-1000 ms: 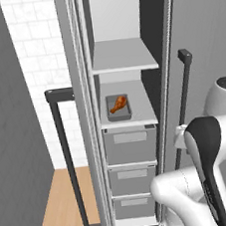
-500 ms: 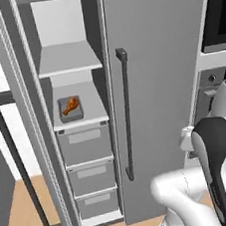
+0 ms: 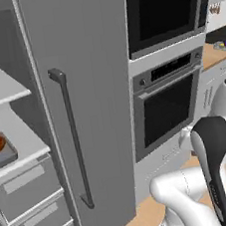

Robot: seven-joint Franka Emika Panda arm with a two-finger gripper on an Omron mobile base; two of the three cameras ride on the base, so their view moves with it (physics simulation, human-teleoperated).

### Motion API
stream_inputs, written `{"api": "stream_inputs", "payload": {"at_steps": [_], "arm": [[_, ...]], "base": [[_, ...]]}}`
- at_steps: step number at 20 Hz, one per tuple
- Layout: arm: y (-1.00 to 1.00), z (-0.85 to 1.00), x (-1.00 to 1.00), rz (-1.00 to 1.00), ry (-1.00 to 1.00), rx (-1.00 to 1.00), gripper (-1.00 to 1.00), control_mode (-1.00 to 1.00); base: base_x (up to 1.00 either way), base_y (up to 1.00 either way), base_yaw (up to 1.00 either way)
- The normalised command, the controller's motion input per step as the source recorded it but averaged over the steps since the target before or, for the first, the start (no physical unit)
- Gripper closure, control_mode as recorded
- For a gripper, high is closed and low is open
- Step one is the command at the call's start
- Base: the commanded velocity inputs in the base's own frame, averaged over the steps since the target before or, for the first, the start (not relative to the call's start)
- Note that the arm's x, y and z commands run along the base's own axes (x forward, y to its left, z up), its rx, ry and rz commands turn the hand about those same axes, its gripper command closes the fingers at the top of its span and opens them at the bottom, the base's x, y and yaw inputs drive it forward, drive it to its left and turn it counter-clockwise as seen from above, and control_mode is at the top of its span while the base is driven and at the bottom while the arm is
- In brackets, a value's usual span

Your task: Take the meat container that has the chicken drumstick and place it on the second highest rack of the freezer. Then take the vegetable container that has the eggplant and lemon and place it on the highest rack of the freezer.

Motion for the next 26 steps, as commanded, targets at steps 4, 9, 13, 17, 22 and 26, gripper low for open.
{"api": "stream_inputs", "payload": {"at_steps": [4,9,13,17,22,26], "arm": [[0.00,0.00,0.00,0.00,0.00,0.00,-1.00,1.00],[0.00,0.00,0.00,0.00,0.00,0.00,-1.00,1.00],[0.00,0.00,0.00,0.00,0.00,0.00,-1.00,1.00],[0.00,0.00,0.00,0.00,0.00,0.00,-1.00,1.00],[0.00,0.00,0.00,0.00,0.00,0.00,-1.00,1.00],[0.00,0.00,0.00,0.00,0.00,0.00,-1.00,1.00]], "base": [[0.21,-0.52,-0.67],[0.34,-0.87,-0.55],[0.86,-1.00,-0.30],[1.00,-0.86,-0.22],[1.00,-0.61,-0.12],[1.00,-0.37,0.01]]}}
